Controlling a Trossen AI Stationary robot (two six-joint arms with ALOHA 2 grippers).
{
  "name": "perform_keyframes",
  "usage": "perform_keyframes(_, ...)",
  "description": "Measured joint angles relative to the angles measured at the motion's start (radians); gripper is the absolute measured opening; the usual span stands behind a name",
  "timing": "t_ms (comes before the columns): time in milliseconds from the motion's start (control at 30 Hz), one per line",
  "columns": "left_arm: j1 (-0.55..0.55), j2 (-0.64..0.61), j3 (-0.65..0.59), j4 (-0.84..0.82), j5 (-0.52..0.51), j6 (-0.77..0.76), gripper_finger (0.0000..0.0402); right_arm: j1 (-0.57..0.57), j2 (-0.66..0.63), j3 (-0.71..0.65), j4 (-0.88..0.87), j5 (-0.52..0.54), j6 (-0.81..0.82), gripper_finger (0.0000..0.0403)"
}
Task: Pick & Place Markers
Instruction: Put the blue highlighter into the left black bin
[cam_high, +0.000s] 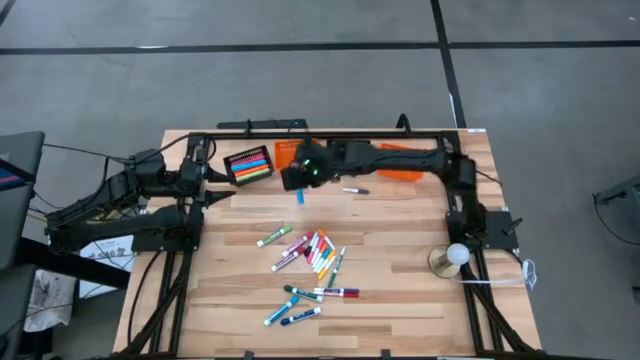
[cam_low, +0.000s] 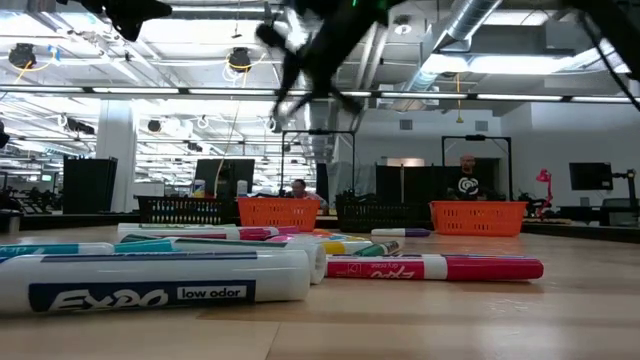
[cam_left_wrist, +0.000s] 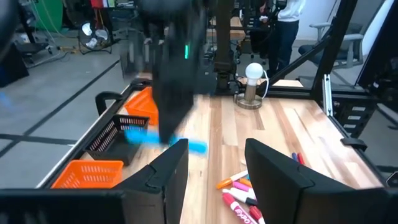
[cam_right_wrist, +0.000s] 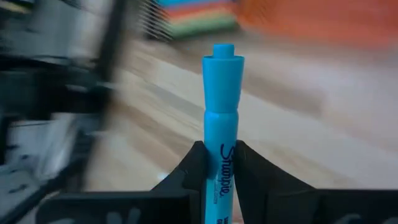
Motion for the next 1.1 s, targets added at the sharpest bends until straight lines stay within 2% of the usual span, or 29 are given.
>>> perform_keyframes(233, -0.001, 0.038, 0.0, 0.023, 0.0, -0.055, 0.0159, 0.016, -0.144, 0.002, 0.226, -0.004, -0.288, 0.0042)
perform_keyframes(467, -0.015, 0.155, 0.0, 0.222, 0.046, -0.111, 0.0159, 0.041, -0.172, 0.003, 0.404, -0.048, -0.55, 0.0042)
perform_keyframes(667, -0.009, 0.261, 0.0, 0.433, 0.068, -0.142, 0.0159, 0.066, -0.157, 0.003, 0.388, -0.058, -0.682, 0.0042)
perform_keyframes(933, 0.009, 0.356, 0.0, 0.526, 0.068, -0.275, 0.0159, 0.092, -0.157, 0.002, 0.429, -0.059, -0.83, 0.0042)
perform_keyframes(1100, 0.008, 0.398, 0.0, 0.593, 0.068, -0.297, 0.0159, 0.092, -0.157, 0.003, 0.435, -0.06, -0.849, 0.0042)
